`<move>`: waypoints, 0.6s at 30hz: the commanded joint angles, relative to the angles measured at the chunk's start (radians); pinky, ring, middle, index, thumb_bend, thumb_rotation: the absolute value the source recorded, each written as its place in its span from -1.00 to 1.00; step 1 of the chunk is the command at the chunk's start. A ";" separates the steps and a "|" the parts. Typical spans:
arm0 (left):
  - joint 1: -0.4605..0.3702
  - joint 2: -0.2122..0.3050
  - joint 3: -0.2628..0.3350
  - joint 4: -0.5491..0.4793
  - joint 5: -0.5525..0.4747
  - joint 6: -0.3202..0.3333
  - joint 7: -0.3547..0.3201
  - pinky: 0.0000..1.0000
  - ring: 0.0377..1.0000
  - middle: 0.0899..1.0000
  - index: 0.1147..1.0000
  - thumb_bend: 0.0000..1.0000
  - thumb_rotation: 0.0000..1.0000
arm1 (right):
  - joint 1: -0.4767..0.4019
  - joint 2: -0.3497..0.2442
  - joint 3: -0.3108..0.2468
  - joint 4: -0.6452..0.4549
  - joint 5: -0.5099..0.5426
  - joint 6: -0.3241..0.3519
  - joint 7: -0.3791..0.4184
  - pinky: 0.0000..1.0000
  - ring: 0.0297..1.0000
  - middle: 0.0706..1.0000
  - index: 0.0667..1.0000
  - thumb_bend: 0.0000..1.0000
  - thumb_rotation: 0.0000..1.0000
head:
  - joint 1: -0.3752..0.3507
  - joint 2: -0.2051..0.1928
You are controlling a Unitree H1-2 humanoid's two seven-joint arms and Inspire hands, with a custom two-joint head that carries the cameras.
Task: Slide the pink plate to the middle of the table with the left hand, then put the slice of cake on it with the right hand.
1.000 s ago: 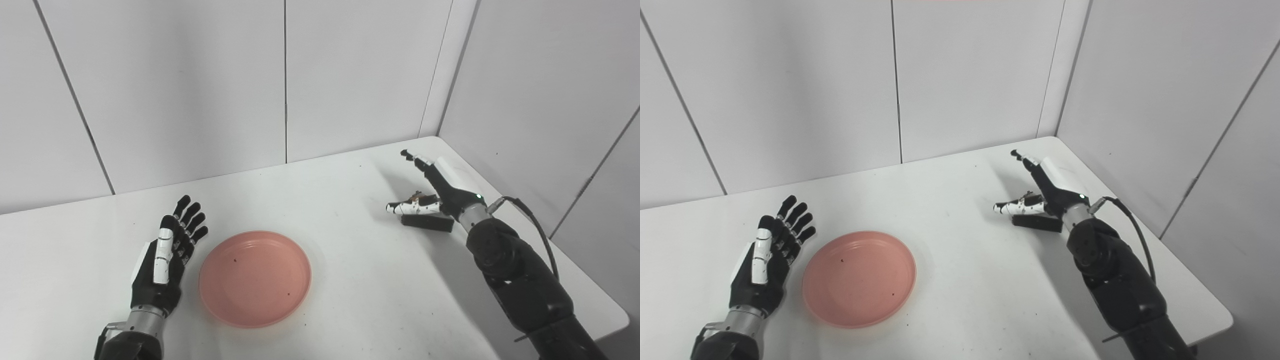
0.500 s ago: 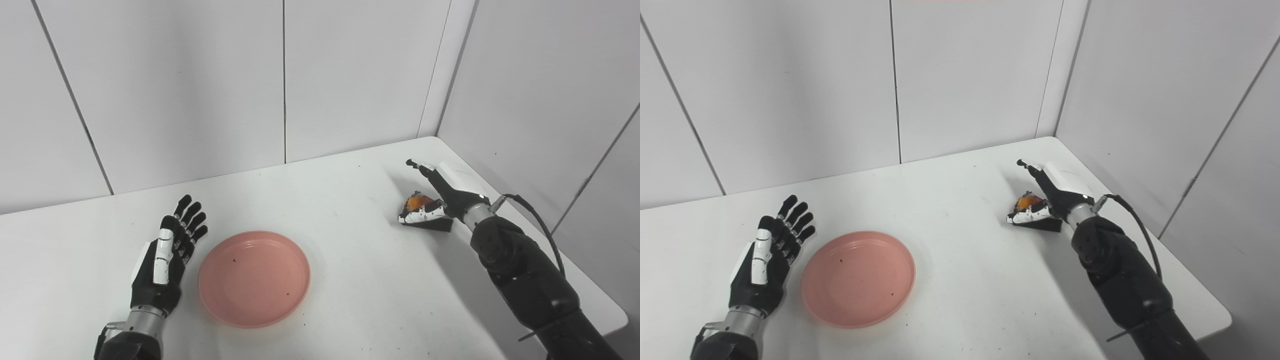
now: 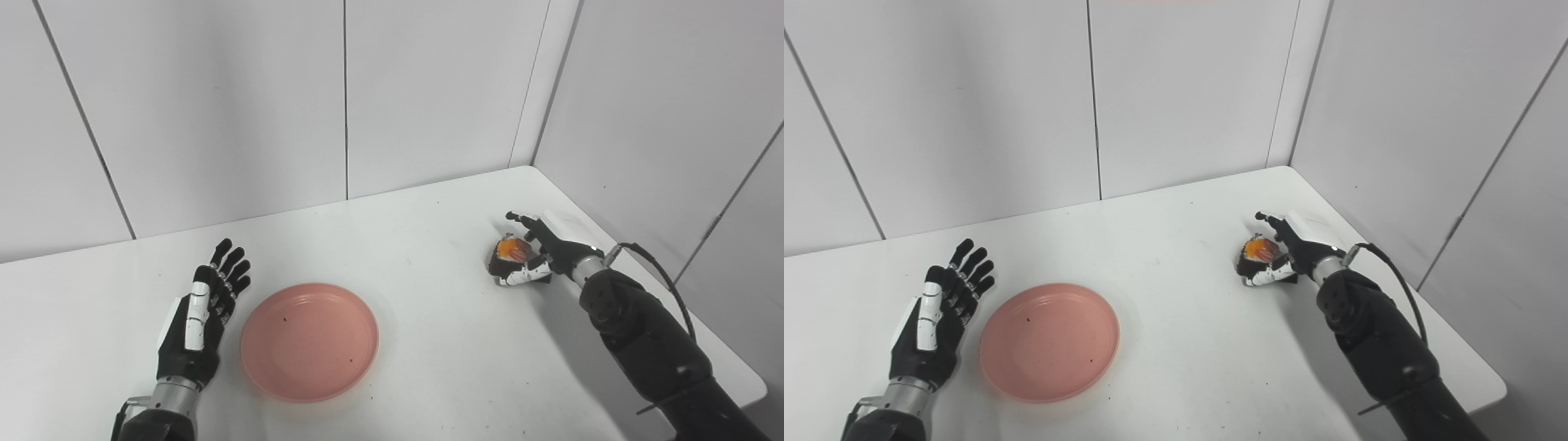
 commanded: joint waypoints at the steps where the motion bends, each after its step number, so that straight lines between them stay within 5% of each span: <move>1: 0.095 0.009 0.009 0.046 -0.012 -0.001 -0.008 0.89 0.89 0.92 0.89 0.31 1.00 | -0.043 -0.028 0.001 0.017 -0.016 -0.050 -0.050 0.12 0.38 0.59 0.62 0.63 -0.67 | 0.001 0.001; 8: 0.102 0.005 0.004 0.027 0.002 0.009 0.006 0.87 0.89 0.90 0.88 0.30 1.00 | -0.057 -0.007 -0.006 0.095 0.030 -0.131 -0.125 -0.02 0.17 0.29 0.40 0.39 -0.97 | 0.009 0.010; 10: 0.106 0.006 0.000 0.017 0.005 0.018 0.006 0.91 0.91 0.92 0.90 0.29 1.00 | -0.059 0.004 -0.013 0.108 0.043 -0.155 -0.156 -0.10 0.05 0.15 0.27 0.35 -1.00 | 0.010 0.013; 11: 0.108 0.006 -0.001 0.011 0.006 0.024 0.008 0.92 0.90 0.92 0.89 0.29 1.00 | -0.059 0.009 -0.016 0.111 0.047 -0.161 -0.171 -0.27 -0.13 -0.10 0.09 0.14 -1.00 | 0.010 0.013; 18: 0.116 0.006 -0.002 -0.014 0.009 0.040 0.008 0.93 0.91 0.93 0.91 0.27 1.00 | -0.054 0.039 -0.030 0.081 0.054 -0.159 -0.238 -0.41 -0.27 -0.23 0.00 0.04 -1.00 | 0.012 0.018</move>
